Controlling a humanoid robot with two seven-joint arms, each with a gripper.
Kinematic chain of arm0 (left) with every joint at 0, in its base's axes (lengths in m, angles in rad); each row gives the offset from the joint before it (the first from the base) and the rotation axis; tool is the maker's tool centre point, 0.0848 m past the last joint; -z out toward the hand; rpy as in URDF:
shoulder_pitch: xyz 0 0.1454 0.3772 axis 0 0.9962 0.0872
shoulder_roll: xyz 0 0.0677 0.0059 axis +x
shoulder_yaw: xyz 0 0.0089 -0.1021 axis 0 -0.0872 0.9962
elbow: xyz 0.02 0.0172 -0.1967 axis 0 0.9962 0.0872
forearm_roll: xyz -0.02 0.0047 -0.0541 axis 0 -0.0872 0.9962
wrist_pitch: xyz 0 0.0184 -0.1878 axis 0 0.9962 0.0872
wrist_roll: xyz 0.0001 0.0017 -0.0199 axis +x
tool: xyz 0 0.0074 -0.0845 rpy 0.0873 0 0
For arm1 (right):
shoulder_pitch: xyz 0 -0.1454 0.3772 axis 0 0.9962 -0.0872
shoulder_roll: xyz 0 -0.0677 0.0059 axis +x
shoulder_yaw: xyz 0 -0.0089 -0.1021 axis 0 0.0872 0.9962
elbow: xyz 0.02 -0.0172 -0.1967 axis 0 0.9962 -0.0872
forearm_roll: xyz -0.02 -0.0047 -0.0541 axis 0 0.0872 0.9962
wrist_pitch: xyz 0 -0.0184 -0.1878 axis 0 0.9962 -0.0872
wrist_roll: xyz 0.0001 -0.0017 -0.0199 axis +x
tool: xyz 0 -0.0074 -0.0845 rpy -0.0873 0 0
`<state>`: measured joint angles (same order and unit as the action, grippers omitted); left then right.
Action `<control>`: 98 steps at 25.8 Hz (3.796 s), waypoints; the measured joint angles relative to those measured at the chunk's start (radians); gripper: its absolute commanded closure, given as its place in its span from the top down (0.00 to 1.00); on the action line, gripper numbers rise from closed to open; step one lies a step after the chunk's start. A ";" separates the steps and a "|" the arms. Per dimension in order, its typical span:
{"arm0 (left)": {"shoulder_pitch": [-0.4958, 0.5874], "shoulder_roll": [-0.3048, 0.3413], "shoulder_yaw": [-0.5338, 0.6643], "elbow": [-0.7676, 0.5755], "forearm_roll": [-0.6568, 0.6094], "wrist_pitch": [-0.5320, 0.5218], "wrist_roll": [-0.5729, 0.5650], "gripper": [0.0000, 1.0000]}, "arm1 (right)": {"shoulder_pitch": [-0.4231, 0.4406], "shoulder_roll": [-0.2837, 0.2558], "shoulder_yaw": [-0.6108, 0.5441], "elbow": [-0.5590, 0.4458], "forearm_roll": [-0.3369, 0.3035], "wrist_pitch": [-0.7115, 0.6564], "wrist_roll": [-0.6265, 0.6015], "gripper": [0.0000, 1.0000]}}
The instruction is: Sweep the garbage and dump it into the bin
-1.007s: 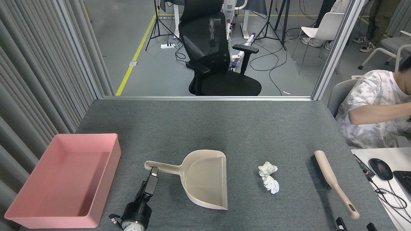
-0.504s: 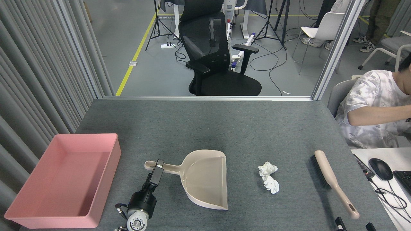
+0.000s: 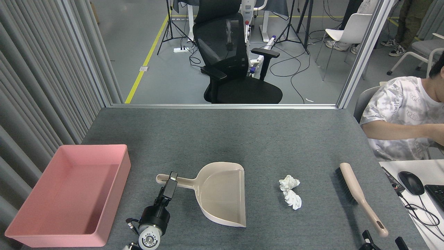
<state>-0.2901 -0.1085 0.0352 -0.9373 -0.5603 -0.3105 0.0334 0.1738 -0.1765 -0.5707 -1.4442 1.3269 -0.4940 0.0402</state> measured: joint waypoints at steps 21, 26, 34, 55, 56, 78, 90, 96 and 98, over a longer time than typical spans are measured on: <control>-0.117 0.011 -0.001 0.187 -0.011 -0.061 0.095 0.77 | -0.008 -0.001 0.019 0.011 0.000 0.014 0.004 0.98; -0.117 0.015 -0.003 0.189 -0.016 -0.062 0.106 0.65 | -0.008 -0.001 0.020 0.011 0.000 0.014 0.005 0.98; -0.114 0.016 -0.011 0.189 -0.018 -0.064 0.109 0.51 | -0.008 -0.001 0.020 0.011 0.000 0.014 0.000 0.98; -0.091 0.020 -0.008 0.195 -0.014 -0.097 0.128 0.83 | -0.007 -0.006 0.020 0.011 0.000 0.014 0.001 0.98; -0.091 0.020 -0.008 0.195 -0.014 -0.098 0.128 0.78 | -0.007 -0.006 0.020 0.011 0.000 0.014 0.001 0.98; -0.092 0.033 -0.009 0.196 -0.020 -0.119 0.128 0.29 | -0.007 -0.006 0.020 0.011 0.000 0.018 0.003 0.98; -0.092 0.033 -0.011 0.195 -0.021 -0.113 0.128 0.27 | -0.023 -0.009 0.056 0.023 0.000 0.071 -0.002 0.92; -0.092 0.033 -0.011 0.196 -0.021 -0.113 0.128 0.28 | -0.040 -0.028 0.065 0.044 0.000 0.093 0.019 0.92; -0.092 0.033 -0.011 0.196 -0.021 -0.113 0.128 0.28 | -0.046 -0.032 0.066 0.050 0.000 0.095 0.023 0.92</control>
<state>-0.3820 -0.0751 0.0246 -0.7410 -0.5814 -0.4234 0.1618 0.1278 -0.2082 -0.5051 -1.3942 1.3269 -0.3988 0.0629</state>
